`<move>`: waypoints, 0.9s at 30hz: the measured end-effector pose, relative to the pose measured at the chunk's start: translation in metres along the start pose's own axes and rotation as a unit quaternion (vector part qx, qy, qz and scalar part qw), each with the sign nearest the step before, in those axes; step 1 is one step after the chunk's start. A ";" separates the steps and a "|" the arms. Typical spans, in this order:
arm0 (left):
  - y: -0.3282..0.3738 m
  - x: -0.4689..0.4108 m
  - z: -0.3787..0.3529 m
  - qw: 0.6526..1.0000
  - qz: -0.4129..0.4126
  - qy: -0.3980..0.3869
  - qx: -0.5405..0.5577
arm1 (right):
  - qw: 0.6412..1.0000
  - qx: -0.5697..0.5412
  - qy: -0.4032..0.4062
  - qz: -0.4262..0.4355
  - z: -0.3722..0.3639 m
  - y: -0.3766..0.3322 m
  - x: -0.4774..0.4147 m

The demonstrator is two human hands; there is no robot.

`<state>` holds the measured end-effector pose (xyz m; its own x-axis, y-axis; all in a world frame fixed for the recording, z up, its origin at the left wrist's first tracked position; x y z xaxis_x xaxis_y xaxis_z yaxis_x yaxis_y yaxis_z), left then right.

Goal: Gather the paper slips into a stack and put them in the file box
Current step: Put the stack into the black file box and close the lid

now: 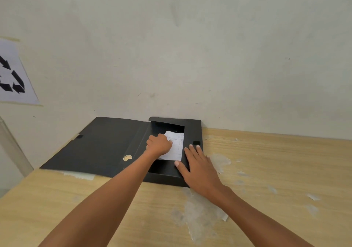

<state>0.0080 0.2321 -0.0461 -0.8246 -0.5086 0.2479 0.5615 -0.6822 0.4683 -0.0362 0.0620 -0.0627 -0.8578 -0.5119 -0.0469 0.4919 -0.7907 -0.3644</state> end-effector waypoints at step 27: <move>-0.252 0.051 0.112 0.971 0.196 0.132 -0.042 | 0.982 0.150 -0.032 0.108 -0.016 -0.054 0.016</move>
<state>-0.1831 0.4364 -0.0564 -0.5058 -0.8472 0.1627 0.8416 -0.4432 0.3087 -0.0783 0.1019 -0.0588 -0.7214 -0.6918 -0.0310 0.6922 -0.7192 -0.0604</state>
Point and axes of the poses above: each hand's wrist, its own x-axis away from the middle knuckle, its own z-axis out of the back of the hand, y = z × x, the point moved 3 cm from there along -x, towards the middle knuckle, and after that the axes turned 2 degrees about -y, right-handed, at the moved point
